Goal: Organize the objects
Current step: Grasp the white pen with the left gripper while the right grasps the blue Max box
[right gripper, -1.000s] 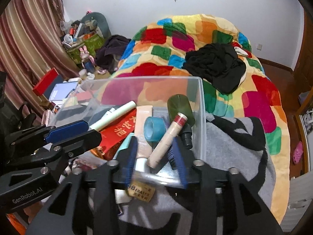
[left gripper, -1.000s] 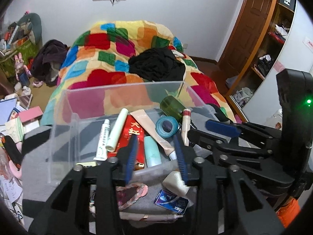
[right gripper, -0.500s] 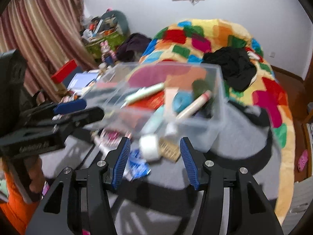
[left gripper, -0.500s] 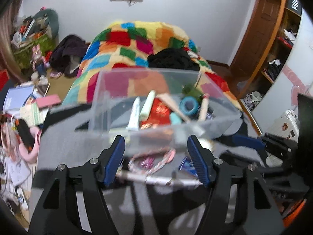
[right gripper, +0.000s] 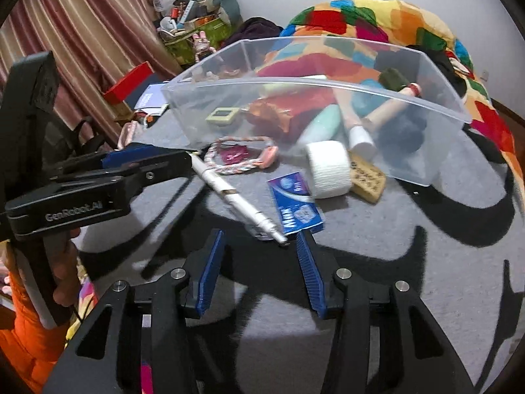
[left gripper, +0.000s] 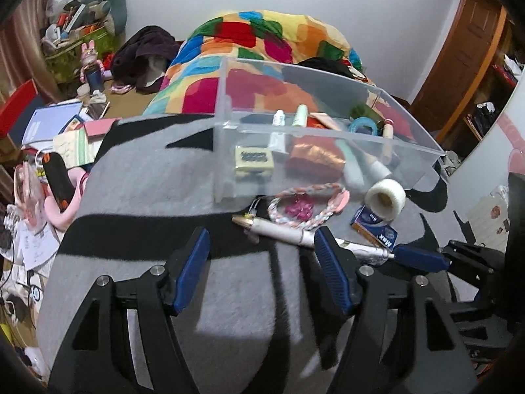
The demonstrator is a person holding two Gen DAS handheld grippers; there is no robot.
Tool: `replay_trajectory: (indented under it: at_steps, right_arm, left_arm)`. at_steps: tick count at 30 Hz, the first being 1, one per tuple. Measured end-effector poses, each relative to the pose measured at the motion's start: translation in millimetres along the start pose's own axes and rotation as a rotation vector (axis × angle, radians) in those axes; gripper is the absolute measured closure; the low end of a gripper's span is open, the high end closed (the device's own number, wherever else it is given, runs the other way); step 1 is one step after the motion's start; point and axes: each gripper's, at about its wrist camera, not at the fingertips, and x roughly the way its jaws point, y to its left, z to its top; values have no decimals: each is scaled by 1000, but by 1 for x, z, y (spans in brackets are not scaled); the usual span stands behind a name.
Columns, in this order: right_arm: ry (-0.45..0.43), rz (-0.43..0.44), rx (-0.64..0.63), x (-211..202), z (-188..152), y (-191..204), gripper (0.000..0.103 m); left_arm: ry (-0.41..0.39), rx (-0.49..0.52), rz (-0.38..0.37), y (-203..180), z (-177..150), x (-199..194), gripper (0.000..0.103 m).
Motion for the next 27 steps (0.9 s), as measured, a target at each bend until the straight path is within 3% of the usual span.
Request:
replay_trajectory:
  at_steps: [7, 10, 15, 18, 27]
  right_arm:
    - [21, 89, -119, 1, -13, 35, 62]
    - [15, 73, -102, -4, -15, 27, 62]
    - [-32, -54, -25, -20, -12, -3, 62]
    - [-35, -125, 5, -19, -4, -16, 62]
    - [15, -153, -56, 11, 16, -7, 62]
  left_arm:
    - [26, -2, -1, -6, -4, 7, 37]
    - [43, 0, -5, -17, -1, 14, 36]
    - [59, 31, 93, -29, -2, 29, 36]
    - [43, 44, 124, -30, -8, 27, 47]
    - [34, 54, 90, -11, -30, 0, 83]
